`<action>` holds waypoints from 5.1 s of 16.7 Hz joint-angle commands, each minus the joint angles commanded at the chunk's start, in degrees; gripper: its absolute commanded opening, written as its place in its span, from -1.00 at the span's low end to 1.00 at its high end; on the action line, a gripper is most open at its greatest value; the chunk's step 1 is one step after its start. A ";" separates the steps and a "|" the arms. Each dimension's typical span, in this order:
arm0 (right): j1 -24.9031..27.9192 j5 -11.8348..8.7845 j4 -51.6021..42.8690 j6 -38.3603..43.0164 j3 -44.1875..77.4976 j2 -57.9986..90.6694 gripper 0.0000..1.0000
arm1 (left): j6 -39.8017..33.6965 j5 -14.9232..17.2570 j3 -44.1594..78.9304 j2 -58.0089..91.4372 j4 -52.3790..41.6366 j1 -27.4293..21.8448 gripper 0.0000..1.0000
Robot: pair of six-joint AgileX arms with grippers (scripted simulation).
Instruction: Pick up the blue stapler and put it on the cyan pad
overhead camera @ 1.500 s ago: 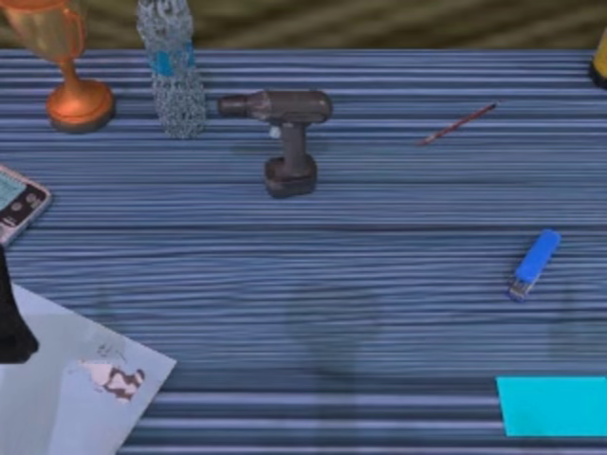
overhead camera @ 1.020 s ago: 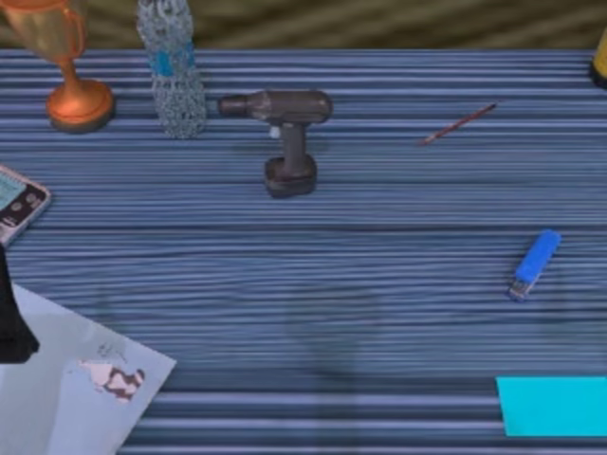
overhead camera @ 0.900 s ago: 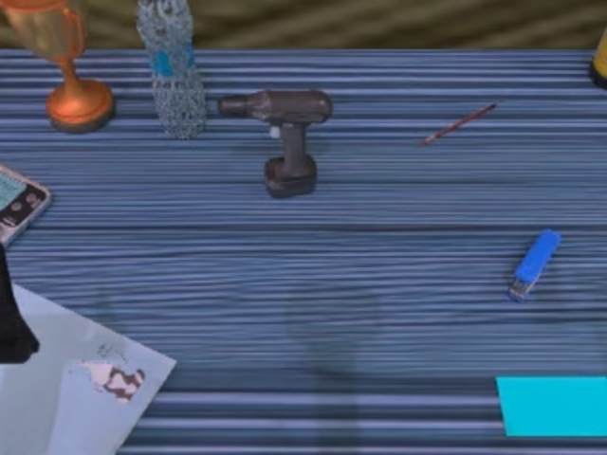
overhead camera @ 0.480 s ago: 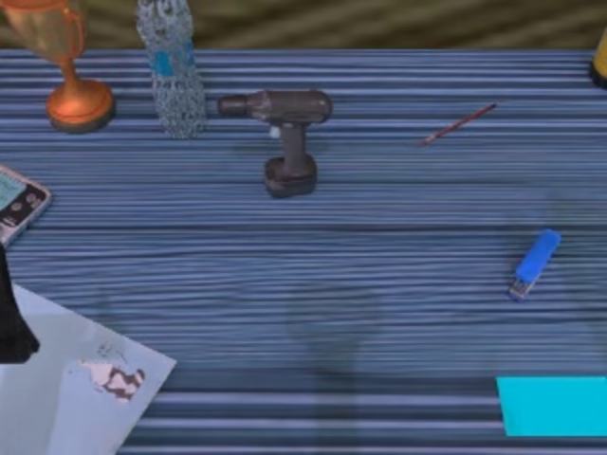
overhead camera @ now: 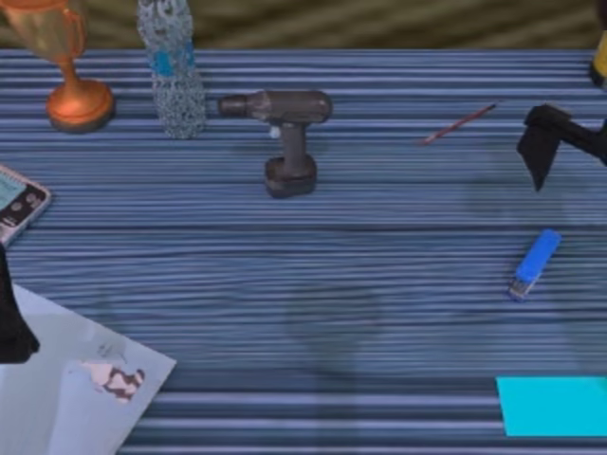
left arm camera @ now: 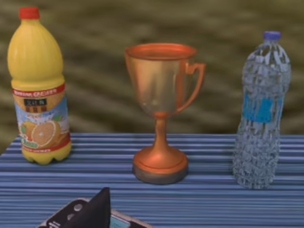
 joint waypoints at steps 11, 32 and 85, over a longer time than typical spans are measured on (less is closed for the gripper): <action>1.04 -0.30 -6.65 5.40 10.98 12.59 1.00 | 0.00 0.00 0.00 0.00 0.00 0.00 1.00; 1.66 -0.24 12.91 5.89 -0.42 20.86 0.10 | 0.00 0.00 0.00 0.00 0.00 0.00 1.00; 9.63 -3.27 -12.09 -94.60 -17.14 -14.83 -1.00 | 0.00 0.00 0.00 0.00 0.00 0.00 1.00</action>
